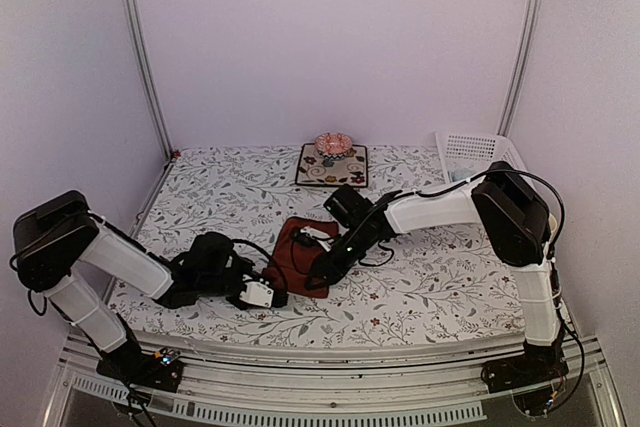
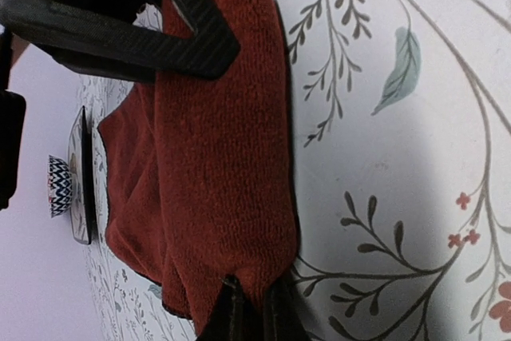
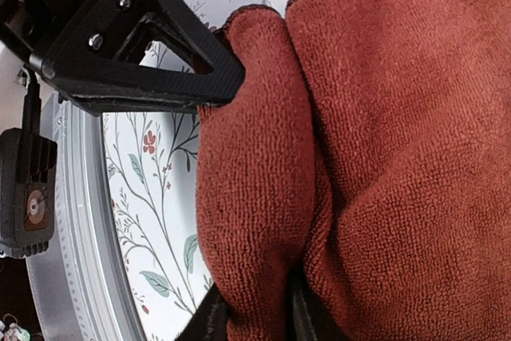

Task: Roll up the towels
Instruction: Roll the towel at the center of the board.

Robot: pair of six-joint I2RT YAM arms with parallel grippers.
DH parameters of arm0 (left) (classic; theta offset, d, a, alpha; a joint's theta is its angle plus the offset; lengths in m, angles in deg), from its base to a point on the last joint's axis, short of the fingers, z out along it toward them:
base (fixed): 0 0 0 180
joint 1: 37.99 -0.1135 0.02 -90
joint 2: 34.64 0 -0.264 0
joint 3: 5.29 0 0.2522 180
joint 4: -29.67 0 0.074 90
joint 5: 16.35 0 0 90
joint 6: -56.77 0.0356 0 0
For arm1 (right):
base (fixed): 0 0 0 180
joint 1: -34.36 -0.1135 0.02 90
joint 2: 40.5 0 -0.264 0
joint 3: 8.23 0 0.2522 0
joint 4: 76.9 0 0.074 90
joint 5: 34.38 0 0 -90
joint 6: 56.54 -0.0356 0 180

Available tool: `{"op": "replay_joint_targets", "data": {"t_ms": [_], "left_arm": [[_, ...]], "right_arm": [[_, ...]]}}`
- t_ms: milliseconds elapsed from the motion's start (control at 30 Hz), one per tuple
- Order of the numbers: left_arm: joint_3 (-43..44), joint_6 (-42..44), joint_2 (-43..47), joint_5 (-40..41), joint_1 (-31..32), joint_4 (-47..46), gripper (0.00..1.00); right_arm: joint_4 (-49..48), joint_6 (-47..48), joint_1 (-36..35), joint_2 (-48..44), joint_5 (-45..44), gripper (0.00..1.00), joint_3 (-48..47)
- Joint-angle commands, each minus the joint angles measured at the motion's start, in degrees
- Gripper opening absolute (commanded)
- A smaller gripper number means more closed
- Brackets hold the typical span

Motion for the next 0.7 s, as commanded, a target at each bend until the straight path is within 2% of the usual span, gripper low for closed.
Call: {"op": "replay_joint_targets", "data": {"t_ms": [0, 100, 200, 400, 533, 667], "left_arm": [[1.73, -3.30, 2.17, -1.65, 0.07, 7.85, 0.00], [4.73, -5.52, 4.70, -6.13, -1.28, 16.57, 0.00], [8.28, -7.11, 5.80, -10.69, -3.29, 24.96, 0.00], [15.19, -8.07, 2.78, -15.99, -5.46, 37.87, 0.00], [17.64, -8.40, 0.16, -17.38, -6.18, 41.72, 0.00], [20.45, -9.17, -2.24, -19.44, -6.98, 45.23, 0.00]], "right_arm": [[1.23, 1.83, 0.86, 0.05, -1.10, 0.32, 0.48], [0.69, 3.26, 0.97, -3.03, -2.40, 0.50, 2.17], [0.47, 5.54, 0.99, -6.70, -4.33, 0.61, 4.08], [-2.08, 9.43, 1.00, -13.54, -10.13, 0.72, 9.01], [-5.14, 12.37, 0.72, -17.83, -14.10, 0.75, 13.62], [-9.90, 17.06, -3.04, -21.48, -24.21, 0.78, 19.34]]}}
